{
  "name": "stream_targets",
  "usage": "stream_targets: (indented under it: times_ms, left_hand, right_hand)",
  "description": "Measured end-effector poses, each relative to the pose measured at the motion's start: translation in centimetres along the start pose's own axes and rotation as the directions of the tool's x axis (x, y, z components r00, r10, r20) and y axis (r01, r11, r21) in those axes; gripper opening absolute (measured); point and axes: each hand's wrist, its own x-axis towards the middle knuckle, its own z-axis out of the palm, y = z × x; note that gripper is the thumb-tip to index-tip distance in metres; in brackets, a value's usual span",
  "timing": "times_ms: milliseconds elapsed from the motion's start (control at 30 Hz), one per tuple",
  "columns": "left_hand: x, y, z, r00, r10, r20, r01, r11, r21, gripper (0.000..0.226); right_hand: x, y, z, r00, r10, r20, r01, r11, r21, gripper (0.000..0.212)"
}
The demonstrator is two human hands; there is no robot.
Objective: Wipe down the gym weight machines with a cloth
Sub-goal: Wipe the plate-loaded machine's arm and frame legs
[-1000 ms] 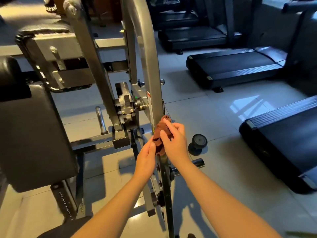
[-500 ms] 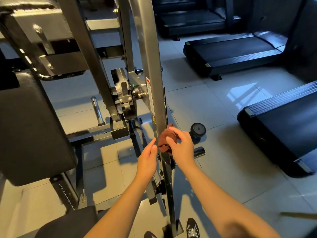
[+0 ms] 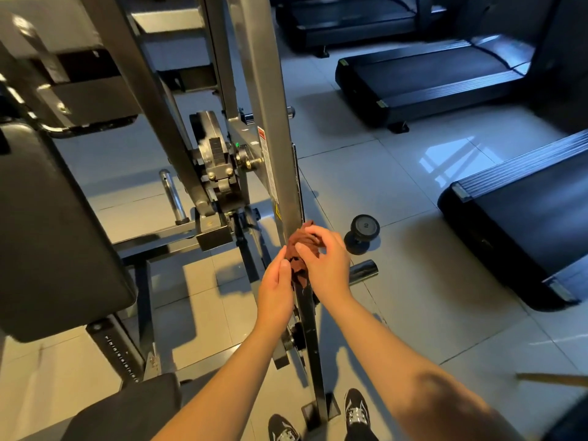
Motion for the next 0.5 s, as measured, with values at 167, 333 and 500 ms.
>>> stream_targets:
  times_ms: [167,333,500]
  left_hand:
    - [0.0,-0.1,-0.4,0.999,0.028,0.015,-0.028,1.000,-0.013,0.033]
    - [0.2,-2.3,-0.1,0.999,-0.020,0.026,0.018,0.999,0.049,0.038]
    - [-0.2,-1.2,0.0,1.000,-0.014,0.000,0.014,0.999,0.040,0.035]
  right_hand:
    - [0.2,-0.4,1.5,0.998,-0.055,-0.031,0.054,0.998,-0.031,0.027]
    - [-1.1,3.0,0.8,0.998,0.065,0.003,-0.065,0.997,-0.042,0.025]
    - [-1.0,1.1,0.5,1.000,0.012,-0.006,-0.012,0.999,-0.043,0.026]
